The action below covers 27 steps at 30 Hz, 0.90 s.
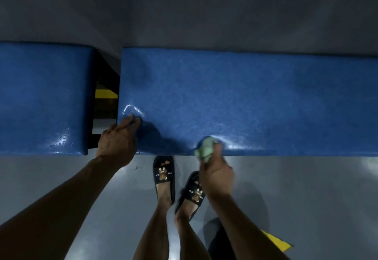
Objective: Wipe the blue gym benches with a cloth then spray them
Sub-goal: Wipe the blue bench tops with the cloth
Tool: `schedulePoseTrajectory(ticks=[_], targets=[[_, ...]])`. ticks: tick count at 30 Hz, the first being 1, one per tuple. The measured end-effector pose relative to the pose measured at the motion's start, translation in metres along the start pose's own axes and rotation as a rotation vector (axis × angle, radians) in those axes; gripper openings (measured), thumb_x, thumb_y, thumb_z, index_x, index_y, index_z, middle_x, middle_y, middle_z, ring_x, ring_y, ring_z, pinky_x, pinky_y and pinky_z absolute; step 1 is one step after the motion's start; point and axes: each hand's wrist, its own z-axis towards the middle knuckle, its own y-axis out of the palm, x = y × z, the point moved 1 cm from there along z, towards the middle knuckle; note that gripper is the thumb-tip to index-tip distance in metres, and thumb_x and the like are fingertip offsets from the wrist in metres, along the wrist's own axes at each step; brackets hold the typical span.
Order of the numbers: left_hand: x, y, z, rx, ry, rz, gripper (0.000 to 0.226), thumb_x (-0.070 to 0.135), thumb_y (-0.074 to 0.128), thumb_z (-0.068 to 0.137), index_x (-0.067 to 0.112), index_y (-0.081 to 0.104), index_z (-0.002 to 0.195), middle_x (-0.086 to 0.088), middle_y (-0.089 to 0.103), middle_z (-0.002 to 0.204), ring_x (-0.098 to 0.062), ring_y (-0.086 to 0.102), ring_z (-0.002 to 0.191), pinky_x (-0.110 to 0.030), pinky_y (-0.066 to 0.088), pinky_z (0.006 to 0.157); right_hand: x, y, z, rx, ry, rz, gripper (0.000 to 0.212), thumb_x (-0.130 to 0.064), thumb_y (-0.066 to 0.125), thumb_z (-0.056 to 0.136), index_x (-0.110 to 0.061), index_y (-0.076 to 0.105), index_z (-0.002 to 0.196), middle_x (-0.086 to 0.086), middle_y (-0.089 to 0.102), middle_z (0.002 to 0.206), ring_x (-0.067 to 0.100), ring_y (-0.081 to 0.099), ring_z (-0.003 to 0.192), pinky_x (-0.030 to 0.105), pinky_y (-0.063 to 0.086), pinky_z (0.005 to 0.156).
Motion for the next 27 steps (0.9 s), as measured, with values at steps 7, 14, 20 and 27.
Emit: schedulePoseTrajectory(ticks=[7, 14, 20, 27], targets=[[-0.009, 0.000, 0.000, 0.037, 0.030, 0.002, 0.056, 0.023, 0.045, 0.099, 0.029, 0.028, 0.152, 0.005, 0.020, 0.163, -0.035, 0.039, 0.137, -0.048, 0.034, 0.110, 0.031, -0.023, 0.014, -0.031, -0.331, -0.239, 0.055, -0.046, 0.051, 0.085, -0.031, 0.045, 0.137, -0.004, 0.070, 0.099, 0.025, 0.066, 0.056, 0.028, 0.047, 0.050], [-0.022, 0.007, 0.000, 0.090, 0.087, -0.065, 0.061, 0.019, 0.052, 0.094, 0.027, 0.032, 0.151, 0.007, 0.024, 0.161, -0.035, 0.044, 0.131, -0.047, 0.040, 0.106, 0.057, -0.030, -0.002, 0.122, 0.224, -0.042, 0.046, -0.031, 0.062, 0.086, -0.025, 0.041, 0.128, 0.016, 0.068, 0.088, 0.044, 0.064, 0.077, 0.040, 0.047, 0.064], [-0.035, 0.011, 0.003, 0.108, 0.146, -0.058, 0.063, 0.019, 0.052, 0.093, 0.026, 0.030, 0.152, 0.007, 0.023, 0.161, -0.035, 0.045, 0.129, -0.046, 0.040, 0.105, -0.085, 0.055, -0.033, -0.076, -0.182, -0.044, 0.052, -0.041, 0.053, 0.090, -0.024, 0.034, 0.136, 0.003, 0.069, 0.088, 0.030, 0.068, 0.069, 0.039, 0.052, 0.063], [-0.045, 0.007, 0.007, 0.102, 0.199, -0.070, 0.068, 0.014, 0.053, 0.091, 0.028, 0.029, 0.152, 0.009, 0.023, 0.161, -0.032, 0.044, 0.131, -0.043, 0.038, 0.106, -0.023, -0.004, 0.017, 0.081, -0.118, -0.246, 0.044, -0.044, 0.059, 0.088, -0.021, 0.047, 0.123, 0.011, 0.069, 0.080, 0.036, 0.067, 0.069, 0.034, 0.046, 0.056]])
